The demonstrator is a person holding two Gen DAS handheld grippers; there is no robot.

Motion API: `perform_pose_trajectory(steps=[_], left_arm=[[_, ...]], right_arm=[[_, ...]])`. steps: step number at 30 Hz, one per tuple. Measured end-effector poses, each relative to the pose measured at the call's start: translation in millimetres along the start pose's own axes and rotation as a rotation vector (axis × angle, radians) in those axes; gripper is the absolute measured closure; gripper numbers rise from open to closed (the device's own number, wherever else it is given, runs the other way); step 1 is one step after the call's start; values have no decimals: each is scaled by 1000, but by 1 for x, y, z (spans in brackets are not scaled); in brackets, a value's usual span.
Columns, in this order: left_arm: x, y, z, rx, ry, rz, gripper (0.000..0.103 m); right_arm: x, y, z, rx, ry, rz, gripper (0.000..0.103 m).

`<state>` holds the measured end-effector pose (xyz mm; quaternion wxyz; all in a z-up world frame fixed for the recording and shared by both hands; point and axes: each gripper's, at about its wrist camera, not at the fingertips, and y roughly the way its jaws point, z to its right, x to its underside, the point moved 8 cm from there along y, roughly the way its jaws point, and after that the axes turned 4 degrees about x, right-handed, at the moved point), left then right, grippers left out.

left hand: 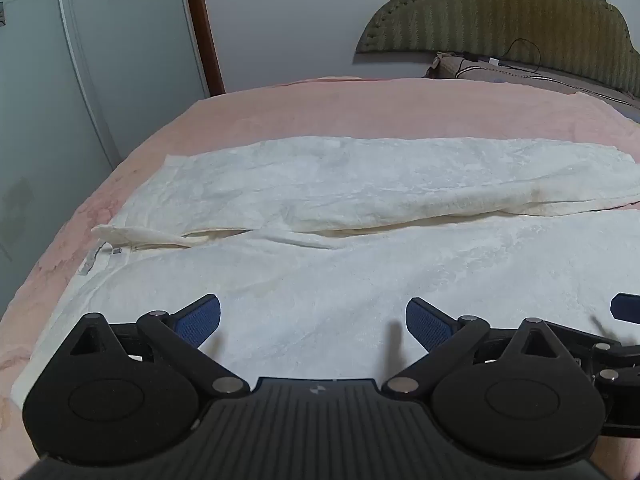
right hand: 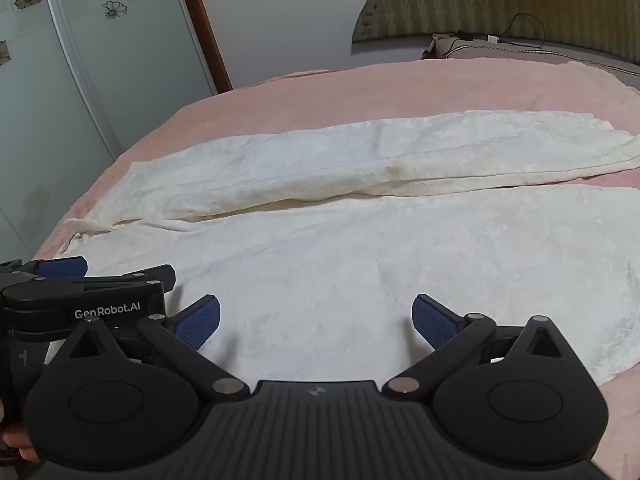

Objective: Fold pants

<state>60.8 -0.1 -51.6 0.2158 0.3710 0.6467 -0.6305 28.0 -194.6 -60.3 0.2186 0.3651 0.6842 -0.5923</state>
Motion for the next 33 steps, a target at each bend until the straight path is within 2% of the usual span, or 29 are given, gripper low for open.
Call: perform_pose_trajectory(steps=[13, 28, 33], left_arm=[[0, 3, -3, -7, -27, -14, 3], [2, 6, -3, -5, -29, -29, 2], [4, 7, -2, -43, -1, -33, 1]], right_arm=[[10, 4, 3, -8, -1, 2, 0], [5, 8, -1, -5, -21, -3, 0], [6, 9, 1, -3, -16, -5, 0]])
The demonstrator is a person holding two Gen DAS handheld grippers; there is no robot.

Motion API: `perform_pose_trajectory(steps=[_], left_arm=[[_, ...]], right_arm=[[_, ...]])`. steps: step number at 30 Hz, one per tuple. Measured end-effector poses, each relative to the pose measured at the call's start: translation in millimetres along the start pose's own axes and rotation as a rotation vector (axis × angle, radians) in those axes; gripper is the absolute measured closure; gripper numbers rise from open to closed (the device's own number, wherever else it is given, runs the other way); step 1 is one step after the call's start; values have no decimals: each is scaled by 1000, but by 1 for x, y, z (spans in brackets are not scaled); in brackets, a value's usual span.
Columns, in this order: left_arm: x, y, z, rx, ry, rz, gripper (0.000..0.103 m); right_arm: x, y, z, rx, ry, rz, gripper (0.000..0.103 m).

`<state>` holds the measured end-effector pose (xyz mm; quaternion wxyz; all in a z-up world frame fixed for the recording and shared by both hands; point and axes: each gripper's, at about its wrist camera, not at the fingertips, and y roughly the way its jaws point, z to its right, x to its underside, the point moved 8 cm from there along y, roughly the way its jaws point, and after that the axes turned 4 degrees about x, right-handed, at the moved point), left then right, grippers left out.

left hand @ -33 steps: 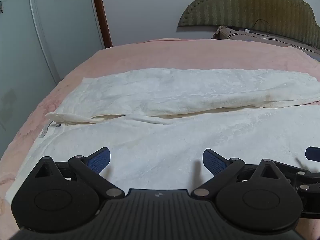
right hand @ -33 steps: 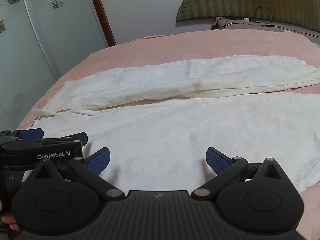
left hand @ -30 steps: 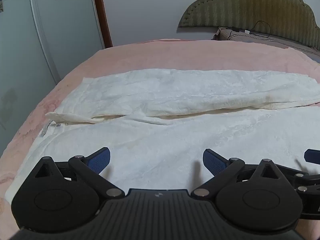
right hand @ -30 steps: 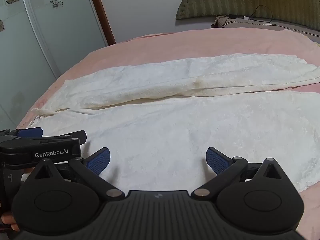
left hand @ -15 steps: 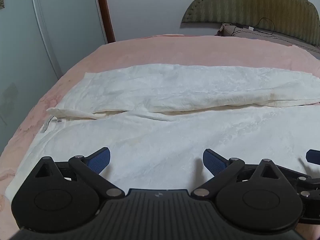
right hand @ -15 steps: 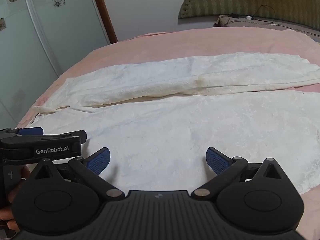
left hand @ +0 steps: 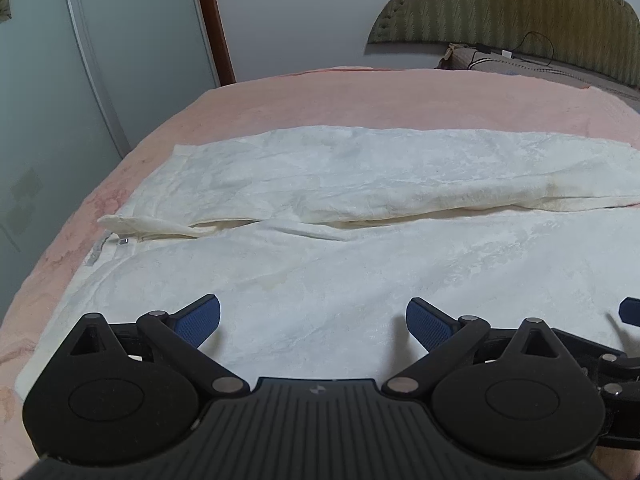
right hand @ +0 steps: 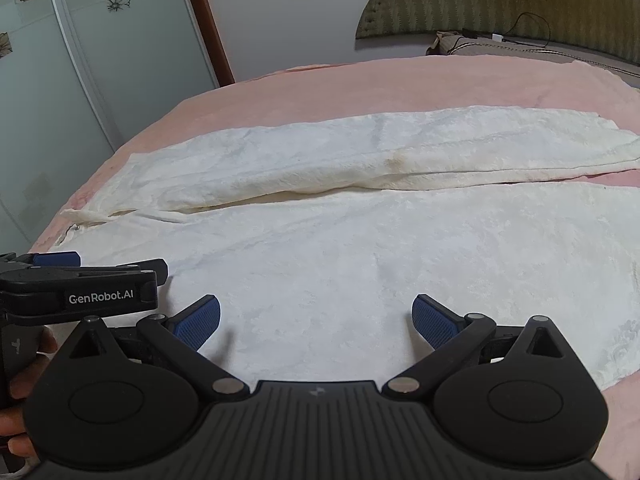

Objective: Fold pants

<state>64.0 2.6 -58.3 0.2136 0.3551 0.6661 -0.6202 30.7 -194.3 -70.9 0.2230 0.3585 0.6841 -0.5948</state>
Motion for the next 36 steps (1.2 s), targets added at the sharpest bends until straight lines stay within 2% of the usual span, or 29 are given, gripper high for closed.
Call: perform_pose_trajectory(steps=[36], left_arm=[[6, 9, -2, 13, -20, -37, 1]], right_arm=[[1, 2, -3, -20, -11, 1, 0]])
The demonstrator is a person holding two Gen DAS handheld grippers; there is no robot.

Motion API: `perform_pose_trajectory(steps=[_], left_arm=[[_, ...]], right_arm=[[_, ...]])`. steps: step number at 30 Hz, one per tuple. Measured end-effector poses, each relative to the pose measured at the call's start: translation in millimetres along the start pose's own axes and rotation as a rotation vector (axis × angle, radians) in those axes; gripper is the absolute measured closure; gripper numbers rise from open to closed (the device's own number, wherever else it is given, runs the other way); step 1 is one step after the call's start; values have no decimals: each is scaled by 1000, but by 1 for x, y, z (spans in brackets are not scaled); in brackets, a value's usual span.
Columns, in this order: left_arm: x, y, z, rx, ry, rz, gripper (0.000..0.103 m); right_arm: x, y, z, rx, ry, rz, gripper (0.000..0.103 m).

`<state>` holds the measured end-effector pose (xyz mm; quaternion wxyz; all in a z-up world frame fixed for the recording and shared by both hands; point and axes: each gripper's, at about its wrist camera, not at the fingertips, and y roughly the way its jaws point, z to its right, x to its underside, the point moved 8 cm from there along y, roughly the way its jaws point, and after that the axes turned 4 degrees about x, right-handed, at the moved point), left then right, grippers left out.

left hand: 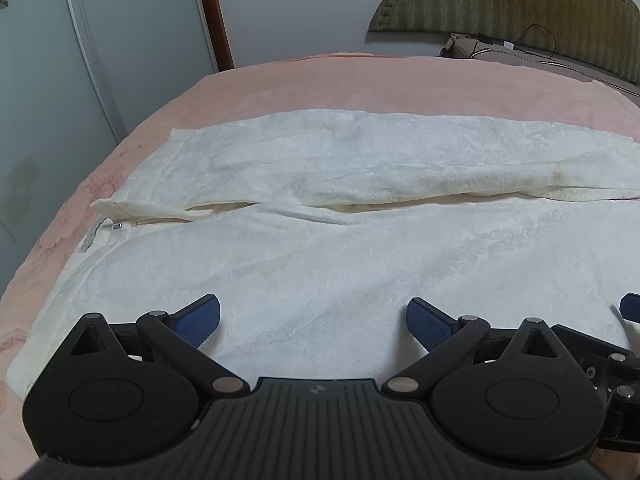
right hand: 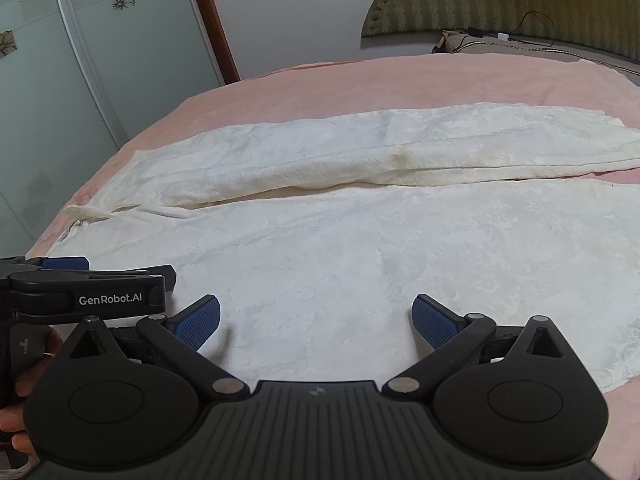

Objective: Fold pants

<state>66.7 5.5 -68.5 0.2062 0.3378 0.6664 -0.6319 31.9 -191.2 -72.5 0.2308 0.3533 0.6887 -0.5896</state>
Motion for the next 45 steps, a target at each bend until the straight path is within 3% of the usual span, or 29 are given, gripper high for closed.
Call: perform_pose_trajectory(steps=[16, 24, 26, 30, 34, 40, 45], left_arm=[[0, 4, -2, 11, -4, -8, 1], [-1, 9, -6, 35, -9, -9, 1], [-2, 9, -9, 47, -15, -7, 1], [-7, 4, -19, 37, -24, 33, 1], [-14, 1, -35, 1, -35, 71, 1], [-15, 2, -62, -26, -55, 76, 1], [-20, 5, -83, -30, -86, 66, 1]], right_arm=[[-6, -4, -10, -29, -65, 77, 0], [-19, -3, -17, -113, -50, 145, 0], [-31, -2, -20, -133, -85, 156, 0], [-66, 7, -40, -152, -270, 182, 0], [-108, 40, -63, -189, -410, 215, 0], [-154, 141, -83, -344, -345, 31, 0], [-180, 204, -105, -348, -401, -16, 0]])
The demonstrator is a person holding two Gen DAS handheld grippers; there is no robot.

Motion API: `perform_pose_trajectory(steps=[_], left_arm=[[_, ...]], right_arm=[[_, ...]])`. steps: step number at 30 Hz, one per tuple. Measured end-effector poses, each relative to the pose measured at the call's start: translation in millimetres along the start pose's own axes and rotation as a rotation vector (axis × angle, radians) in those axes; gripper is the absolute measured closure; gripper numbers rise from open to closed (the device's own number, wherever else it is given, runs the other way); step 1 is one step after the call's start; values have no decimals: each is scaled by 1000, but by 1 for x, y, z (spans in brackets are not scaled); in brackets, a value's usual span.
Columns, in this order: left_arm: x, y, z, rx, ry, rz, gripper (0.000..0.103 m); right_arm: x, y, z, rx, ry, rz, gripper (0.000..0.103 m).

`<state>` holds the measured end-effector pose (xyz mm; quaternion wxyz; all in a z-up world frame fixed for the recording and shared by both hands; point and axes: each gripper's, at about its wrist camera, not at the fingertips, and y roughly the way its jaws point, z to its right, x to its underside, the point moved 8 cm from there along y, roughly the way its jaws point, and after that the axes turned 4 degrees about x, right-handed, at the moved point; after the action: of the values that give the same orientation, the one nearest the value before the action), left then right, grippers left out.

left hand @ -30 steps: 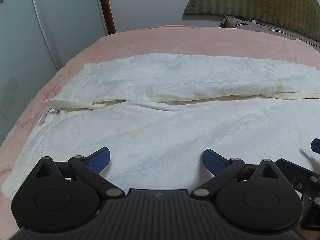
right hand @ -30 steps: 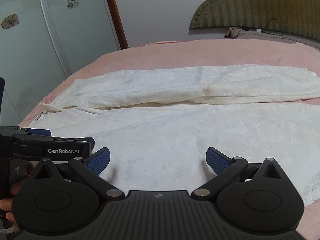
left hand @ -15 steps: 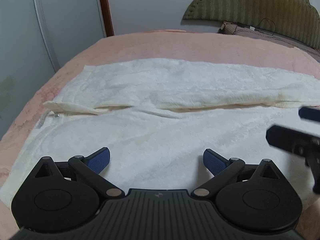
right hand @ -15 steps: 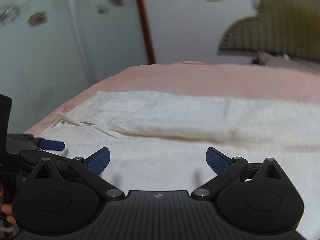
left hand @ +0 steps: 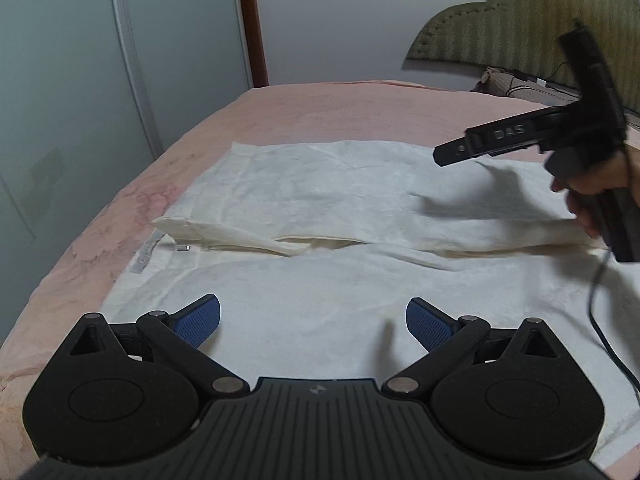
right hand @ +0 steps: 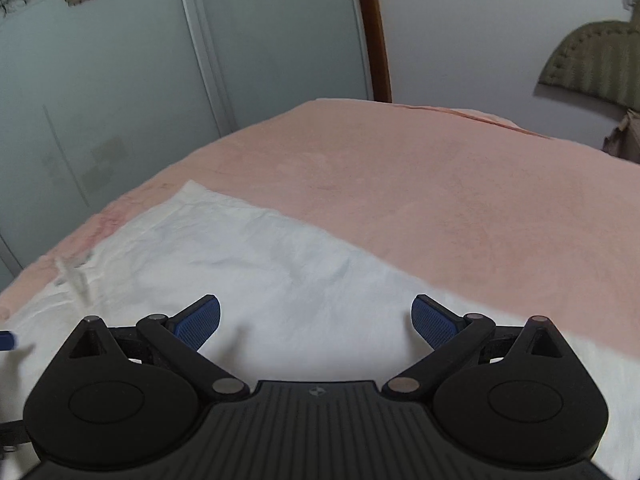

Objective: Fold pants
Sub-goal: 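Grasp the pants waistband with the right gripper while the left gripper grasps the waistband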

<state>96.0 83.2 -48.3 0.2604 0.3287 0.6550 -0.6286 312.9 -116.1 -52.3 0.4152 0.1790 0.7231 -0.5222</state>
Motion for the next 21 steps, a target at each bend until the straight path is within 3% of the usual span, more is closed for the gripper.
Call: perform_pose_trajectory(steps=[3, 5, 9, 11, 12, 13, 16, 21], left_arm=[[-6, 7, -12, -11, -17, -12, 1], [-10, 11, -19, -13, -30, -21, 1], [-17, 23, -29, 1, -45, -52, 1], [-24, 30, -34, 3, -41, -63, 1], [-28, 33, -38, -1, -43, -65, 1], [-34, 36, -42, -4, -47, -67, 1], [-59, 47, -58, 0, -88, -49, 2], [-107, 83, -84, 50, -277, -57, 4]], right_arm=[[-15, 32, -3, -30, -43, -29, 1], [-24, 50, -5, -50, -65, -33, 8], [-27, 81, -11, -114, -111, -92, 44], [-27, 77, -16, -143, -143, -73, 56], [-26, 74, -19, -149, -156, -59, 69], [-25, 70, -23, -134, -189, -39, 75], [-11, 56, -52, -40, -421, 28, 90], [32, 36, -107, 96, -855, 121, 92]])
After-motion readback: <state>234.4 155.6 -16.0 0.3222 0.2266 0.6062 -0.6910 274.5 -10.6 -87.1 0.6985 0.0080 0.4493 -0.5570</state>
